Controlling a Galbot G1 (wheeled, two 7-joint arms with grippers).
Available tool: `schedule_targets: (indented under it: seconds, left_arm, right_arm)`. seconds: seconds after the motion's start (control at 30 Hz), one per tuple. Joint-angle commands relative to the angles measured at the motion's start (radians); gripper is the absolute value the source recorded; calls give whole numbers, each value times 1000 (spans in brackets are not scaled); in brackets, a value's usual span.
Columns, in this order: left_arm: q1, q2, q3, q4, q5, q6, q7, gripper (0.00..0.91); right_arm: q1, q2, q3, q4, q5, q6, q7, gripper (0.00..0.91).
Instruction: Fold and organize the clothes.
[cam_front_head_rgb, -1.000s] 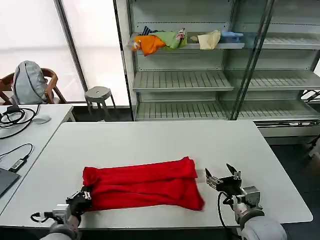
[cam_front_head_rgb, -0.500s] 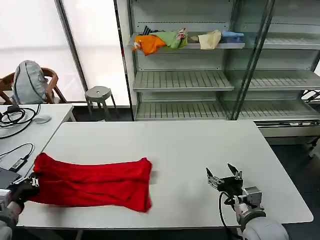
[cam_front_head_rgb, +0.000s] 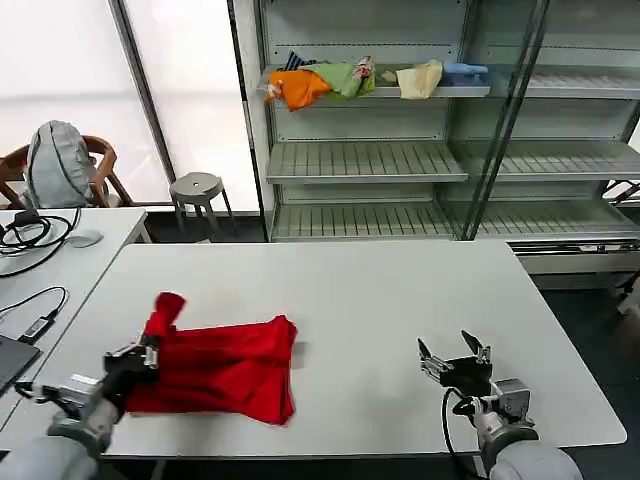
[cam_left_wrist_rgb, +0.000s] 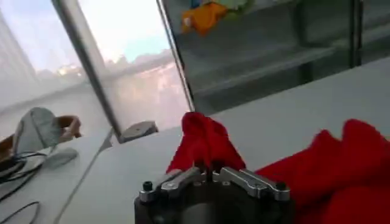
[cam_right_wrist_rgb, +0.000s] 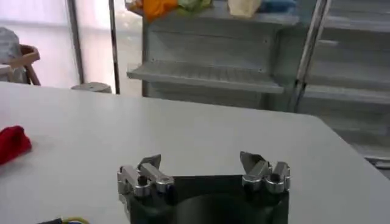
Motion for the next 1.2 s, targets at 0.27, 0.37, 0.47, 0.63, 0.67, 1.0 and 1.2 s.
schedule_targets:
  seconds: [0.27,0.37,0.47,0.63,0.67,1.0,1.2]
  left_arm:
    - [-135,-76,364,-8,86,8,-38,20]
    - [-144,-83,368,-4,78,8,-55,20]
    - [-148,-89,384,-3,79,10,-85,907]
    - [-152,-92,384,13,19,-54,-94,907]
    - [-148,-90,380,-12,-19,-80,-91,907]
    - [-130,60,-43,-128,-351,-219,-66,907]
    - [19,34,-102,3,-231,-161,-117,907]
  right_arm:
    - [-13,9,35,0,-5,0,1,907]
    - [-12,12,29,-3,-10,0,0,907]
    - [-9,15,23,-4,-14,0,1,907]
    - [-3,12,20,-4,-14,-1,-1,907]
    - [-1,12,19,-6,-14,-1,-1,907]
    - [5,14,13,-25,-13,0,-8,907]
    - [19,9,-3,-31,-13,0,-10,907]
